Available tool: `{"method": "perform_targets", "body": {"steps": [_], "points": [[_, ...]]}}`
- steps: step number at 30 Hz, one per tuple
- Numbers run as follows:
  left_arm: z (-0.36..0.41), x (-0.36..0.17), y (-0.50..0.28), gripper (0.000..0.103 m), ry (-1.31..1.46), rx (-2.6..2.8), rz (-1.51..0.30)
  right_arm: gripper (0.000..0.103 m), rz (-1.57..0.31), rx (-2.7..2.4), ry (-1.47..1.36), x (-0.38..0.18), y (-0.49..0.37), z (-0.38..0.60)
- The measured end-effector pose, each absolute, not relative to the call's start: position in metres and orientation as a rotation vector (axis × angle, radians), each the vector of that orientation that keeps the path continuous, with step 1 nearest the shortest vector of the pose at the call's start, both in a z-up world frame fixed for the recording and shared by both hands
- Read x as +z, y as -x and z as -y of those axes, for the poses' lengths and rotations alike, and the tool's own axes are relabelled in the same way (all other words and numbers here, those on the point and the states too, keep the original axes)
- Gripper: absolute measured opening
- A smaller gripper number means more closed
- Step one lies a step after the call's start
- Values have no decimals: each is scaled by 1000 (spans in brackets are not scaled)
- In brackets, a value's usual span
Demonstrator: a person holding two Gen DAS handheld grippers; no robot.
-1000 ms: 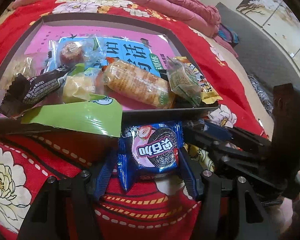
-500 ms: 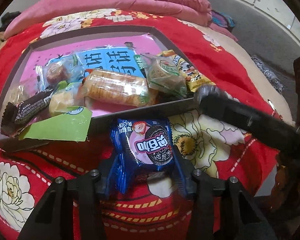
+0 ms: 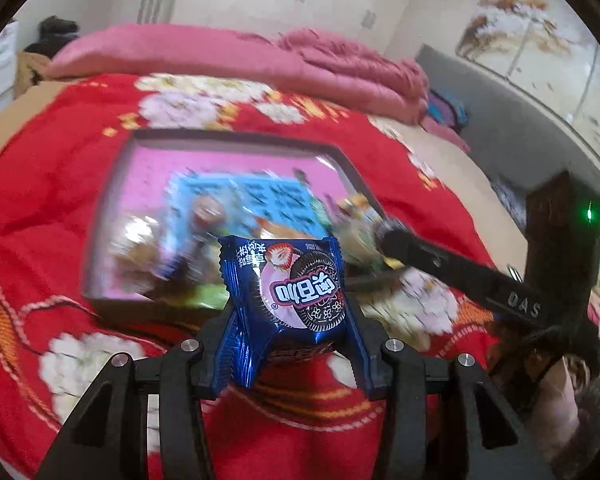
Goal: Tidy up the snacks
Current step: 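Grasp the blue biscuit pack with the left gripper while the right grasps the dark wrapped snack, then lower the blue biscuit pack into the tray with the left gripper while the right lowers the dark snack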
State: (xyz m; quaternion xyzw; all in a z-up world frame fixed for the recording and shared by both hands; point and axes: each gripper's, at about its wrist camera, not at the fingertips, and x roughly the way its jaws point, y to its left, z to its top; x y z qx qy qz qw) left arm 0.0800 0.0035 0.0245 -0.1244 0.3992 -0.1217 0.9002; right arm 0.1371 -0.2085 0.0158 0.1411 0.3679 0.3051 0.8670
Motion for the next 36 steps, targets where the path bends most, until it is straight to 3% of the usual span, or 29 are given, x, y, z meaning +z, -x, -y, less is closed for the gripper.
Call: {"method": "perform_targets", "body": {"steps": [15,36], "points": [[-83,13,-107,49,294,-30,-812,37,-789,614,-233,11,-148,170],[-65,-4,-122,49,253,-58,-865,37,-788,547,-88,2,-150,143]]}}
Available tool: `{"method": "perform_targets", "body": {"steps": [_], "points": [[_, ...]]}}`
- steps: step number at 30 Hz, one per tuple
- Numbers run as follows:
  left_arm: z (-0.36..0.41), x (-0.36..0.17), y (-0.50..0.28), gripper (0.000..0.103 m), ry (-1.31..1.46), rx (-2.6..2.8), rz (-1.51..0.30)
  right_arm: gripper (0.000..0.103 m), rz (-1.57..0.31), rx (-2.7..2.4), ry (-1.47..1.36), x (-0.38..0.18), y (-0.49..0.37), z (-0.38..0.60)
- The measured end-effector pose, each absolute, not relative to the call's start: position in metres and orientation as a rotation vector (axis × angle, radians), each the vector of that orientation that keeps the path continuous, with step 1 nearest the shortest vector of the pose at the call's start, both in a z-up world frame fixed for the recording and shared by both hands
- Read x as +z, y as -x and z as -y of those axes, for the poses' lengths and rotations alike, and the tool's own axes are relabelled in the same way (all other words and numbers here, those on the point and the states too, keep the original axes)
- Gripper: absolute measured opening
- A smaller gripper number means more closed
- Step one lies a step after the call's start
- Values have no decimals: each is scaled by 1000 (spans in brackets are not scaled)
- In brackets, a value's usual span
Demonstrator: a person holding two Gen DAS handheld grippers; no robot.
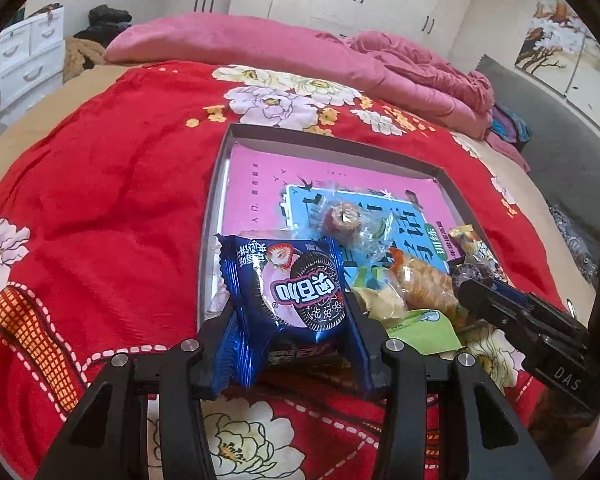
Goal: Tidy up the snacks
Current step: 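Lower the blue biscuit pack into the tray with the left gripper while the right lowers the dark snack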
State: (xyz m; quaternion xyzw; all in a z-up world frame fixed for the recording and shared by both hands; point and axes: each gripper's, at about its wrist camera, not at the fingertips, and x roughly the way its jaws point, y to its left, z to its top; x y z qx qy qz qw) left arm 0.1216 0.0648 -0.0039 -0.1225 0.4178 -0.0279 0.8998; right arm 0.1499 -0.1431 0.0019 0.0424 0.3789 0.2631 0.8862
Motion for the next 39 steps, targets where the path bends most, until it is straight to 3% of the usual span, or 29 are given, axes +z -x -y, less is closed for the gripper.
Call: {"method": "perform_targets", "body": {"steps": [39], "points": [[-60,-10,-125,49,251,-64,-878,38,-814,524,80,-15,-145,111]]}}
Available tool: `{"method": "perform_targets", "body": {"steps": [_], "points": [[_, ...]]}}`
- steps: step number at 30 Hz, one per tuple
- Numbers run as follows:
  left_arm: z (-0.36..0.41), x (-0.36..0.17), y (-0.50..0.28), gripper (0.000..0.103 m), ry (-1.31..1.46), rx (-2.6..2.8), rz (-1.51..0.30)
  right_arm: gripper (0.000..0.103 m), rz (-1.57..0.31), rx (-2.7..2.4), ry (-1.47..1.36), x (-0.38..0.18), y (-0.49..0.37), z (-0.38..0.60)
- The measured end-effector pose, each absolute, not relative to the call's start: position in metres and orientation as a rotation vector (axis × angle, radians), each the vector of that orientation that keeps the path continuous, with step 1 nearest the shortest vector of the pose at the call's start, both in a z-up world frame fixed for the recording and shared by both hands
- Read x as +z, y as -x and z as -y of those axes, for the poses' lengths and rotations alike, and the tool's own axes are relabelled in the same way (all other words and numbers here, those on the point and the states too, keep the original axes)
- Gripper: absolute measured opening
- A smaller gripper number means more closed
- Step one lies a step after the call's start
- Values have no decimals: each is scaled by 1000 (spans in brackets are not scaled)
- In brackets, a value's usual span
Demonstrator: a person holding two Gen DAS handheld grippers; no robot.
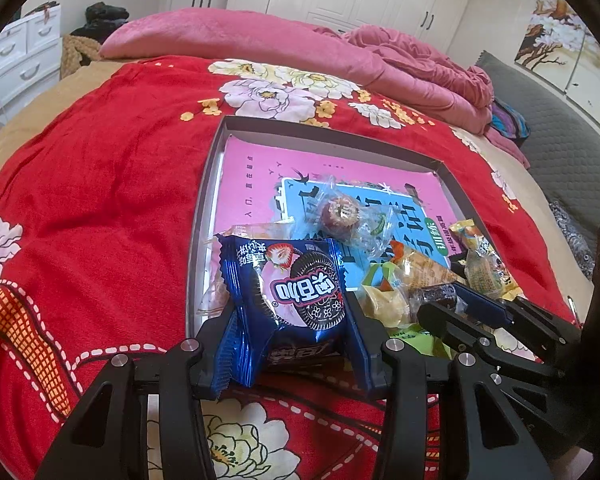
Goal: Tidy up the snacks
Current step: 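Lower the blue biscuit pack into the tray with the left gripper while the right lowers the dark snack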
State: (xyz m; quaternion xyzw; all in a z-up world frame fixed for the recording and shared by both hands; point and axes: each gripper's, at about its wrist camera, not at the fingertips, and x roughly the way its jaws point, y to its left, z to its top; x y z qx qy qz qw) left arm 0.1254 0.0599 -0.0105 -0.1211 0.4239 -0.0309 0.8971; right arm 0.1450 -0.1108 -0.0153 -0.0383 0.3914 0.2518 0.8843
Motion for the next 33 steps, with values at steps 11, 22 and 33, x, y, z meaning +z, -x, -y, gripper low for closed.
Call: {"method": "perform_targets", "body": {"steps": [11,22,33], "points": [[-60,-11,-126,49,253,-62,-879,38,-812,521,74,-13,-145,114],[-63,-12,-127,51,261,-57,-877,38,-788,524,42,-7,-142,121],[-64,-7,-125,57,258,-37,-865,44,-771,504,2,-2,-142,132]]}}
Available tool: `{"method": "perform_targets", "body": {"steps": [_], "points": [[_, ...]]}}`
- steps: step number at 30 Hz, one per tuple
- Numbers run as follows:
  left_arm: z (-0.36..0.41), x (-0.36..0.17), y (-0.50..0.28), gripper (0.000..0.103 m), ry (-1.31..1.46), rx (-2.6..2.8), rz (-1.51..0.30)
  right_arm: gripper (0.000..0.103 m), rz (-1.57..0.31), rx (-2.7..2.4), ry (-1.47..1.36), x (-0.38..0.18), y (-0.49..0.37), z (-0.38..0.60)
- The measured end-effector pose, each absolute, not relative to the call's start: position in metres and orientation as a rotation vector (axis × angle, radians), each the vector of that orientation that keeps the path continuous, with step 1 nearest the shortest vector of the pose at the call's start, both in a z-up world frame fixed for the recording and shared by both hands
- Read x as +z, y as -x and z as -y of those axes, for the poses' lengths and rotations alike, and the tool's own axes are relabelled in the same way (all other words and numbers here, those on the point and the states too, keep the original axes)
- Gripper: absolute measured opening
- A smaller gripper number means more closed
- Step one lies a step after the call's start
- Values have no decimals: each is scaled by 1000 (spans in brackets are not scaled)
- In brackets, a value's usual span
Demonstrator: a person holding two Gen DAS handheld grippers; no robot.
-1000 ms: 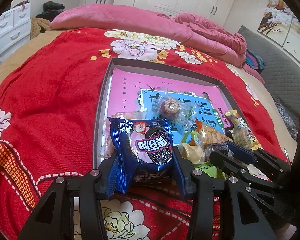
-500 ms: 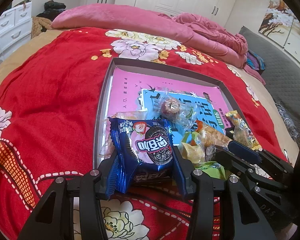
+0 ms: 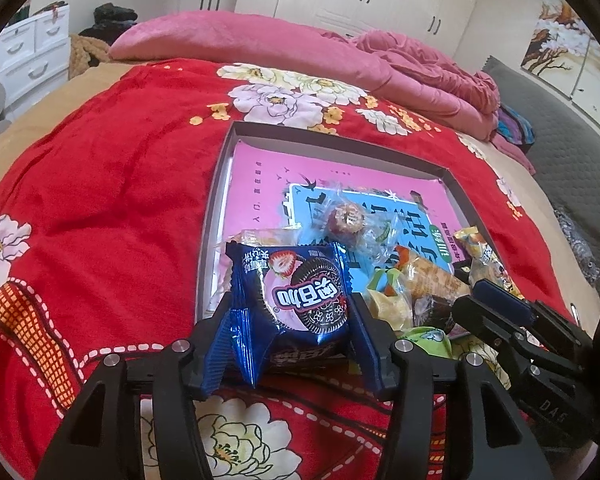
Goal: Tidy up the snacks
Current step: 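Lower the blue biscuit pack into the tray with the left gripper while the right lowers the dark snack, then open both grippers and withdraw them from the tray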
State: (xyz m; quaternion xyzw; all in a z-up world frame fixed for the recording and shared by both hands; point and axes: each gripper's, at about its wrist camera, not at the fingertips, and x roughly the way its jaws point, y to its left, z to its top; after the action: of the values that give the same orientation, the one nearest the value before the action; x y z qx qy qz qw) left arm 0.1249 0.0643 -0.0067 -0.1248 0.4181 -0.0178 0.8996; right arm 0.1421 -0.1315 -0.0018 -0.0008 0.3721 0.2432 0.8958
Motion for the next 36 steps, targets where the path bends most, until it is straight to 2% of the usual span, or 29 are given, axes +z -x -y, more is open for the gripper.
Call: {"method": "perform_targets", "body": {"steps": [11,15,19,26,32,36], "points": [[-63,8,-116,70,268,-50,-809,50,-738,475,-37,6,-142,143],[-63,16,-110,75,272,-46,-768,58,-704,453,-35,13,-138,148],[-64,23,-104,76,282,-42,-740,61,-671,422,-27,20,-134,155],[-59,37,-85,77,250,-18,-700,74,-570,407,-28,42,-110,169],[-48,30,-59,77,256,-21,-783,78,-609,376,64,44,-79,164],[-40,16,-41,77,260,-20,-869,88,-671,332,94,34,-62,167]]}}
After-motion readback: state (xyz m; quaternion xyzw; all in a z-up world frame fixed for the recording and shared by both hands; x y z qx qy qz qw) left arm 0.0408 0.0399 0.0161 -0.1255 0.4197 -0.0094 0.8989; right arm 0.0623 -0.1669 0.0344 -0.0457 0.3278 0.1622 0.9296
